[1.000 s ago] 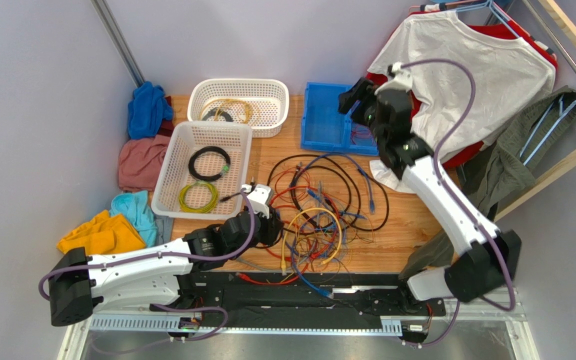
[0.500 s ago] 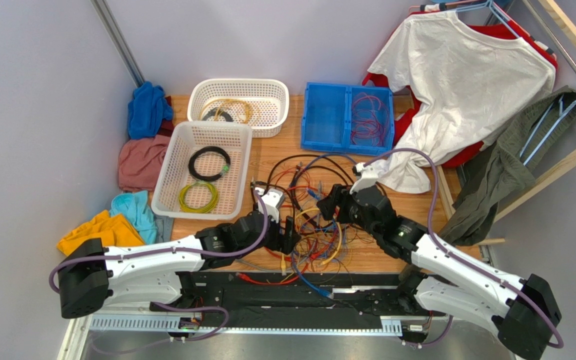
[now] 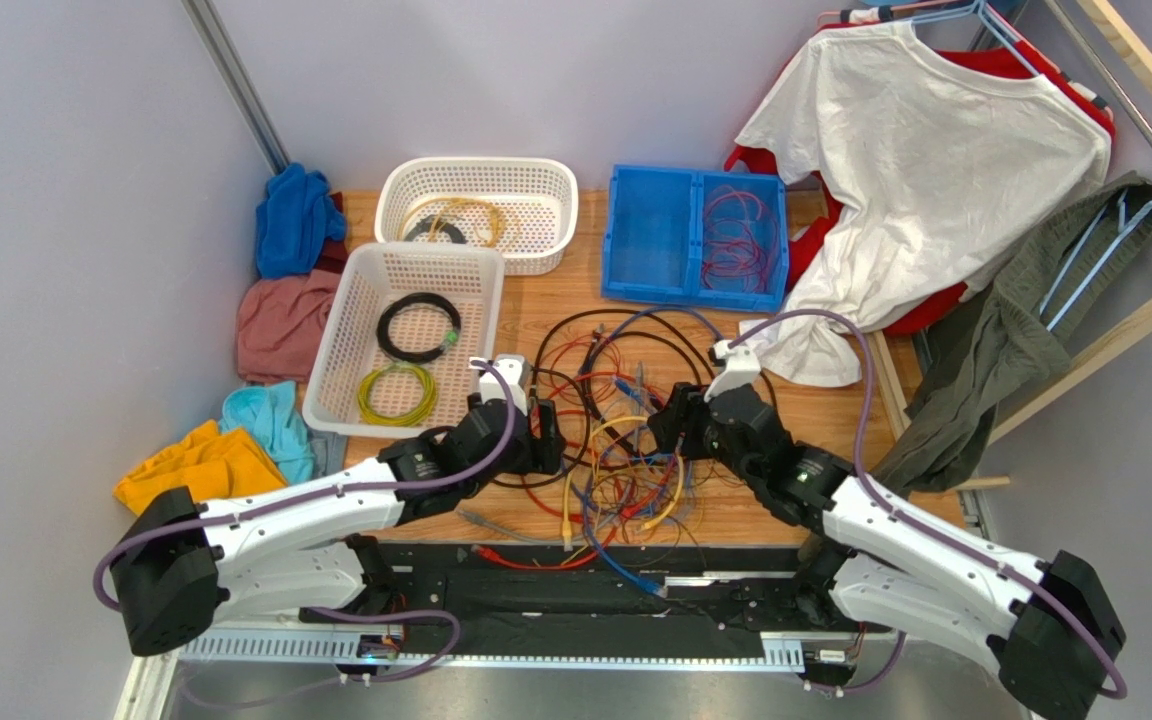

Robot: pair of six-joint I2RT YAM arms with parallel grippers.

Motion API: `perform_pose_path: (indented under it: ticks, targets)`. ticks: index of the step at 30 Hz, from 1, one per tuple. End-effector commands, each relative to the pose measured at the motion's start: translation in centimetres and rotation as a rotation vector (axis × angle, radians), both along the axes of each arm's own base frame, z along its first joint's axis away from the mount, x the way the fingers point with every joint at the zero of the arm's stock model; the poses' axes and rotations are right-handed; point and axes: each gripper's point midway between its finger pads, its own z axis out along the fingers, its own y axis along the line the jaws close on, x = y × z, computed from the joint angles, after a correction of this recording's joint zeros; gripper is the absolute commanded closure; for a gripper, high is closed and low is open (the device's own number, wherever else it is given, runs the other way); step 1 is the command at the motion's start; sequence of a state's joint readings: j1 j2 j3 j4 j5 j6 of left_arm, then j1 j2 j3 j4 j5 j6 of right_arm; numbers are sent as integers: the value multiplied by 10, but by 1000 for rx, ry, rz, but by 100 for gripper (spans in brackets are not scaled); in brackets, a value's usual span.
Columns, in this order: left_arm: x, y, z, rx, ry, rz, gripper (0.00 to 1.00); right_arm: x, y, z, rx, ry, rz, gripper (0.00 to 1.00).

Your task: Untangle the cables

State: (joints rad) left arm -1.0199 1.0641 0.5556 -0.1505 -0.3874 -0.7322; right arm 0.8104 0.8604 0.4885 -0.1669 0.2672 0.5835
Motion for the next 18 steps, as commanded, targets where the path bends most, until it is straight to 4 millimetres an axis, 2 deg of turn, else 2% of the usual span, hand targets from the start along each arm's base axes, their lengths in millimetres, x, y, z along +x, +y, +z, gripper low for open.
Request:
perform_pose_path:
  ticks: [1,3,7,10,11,13,16,18]
  targets:
    - [5,4,14,-42,9,36,19,8,10,-7,-75,26,31,41]
    - [4,5,15,-54,8,33,20,7,11,-24,-117,71,40,46]
    - [3,9,36,-88,-43,24,20,7,11,-43,-159,105,43,54]
    - [4,16,57,-106,-93,29,20,10,8,-49,-191,113,34,69]
    - [4,18,62,-109,-105,29,20,11,7,-48,-190,112,21,79]
    - [4,23,78,-127,-139,36,20,12,6,-37,-168,81,7,87]
    - [5,34,99,-142,-192,56,20,8,10,3,-74,-22,13,92]
    - [7,41,110,-142,-235,66,20,4,12,48,10,-122,33,92]
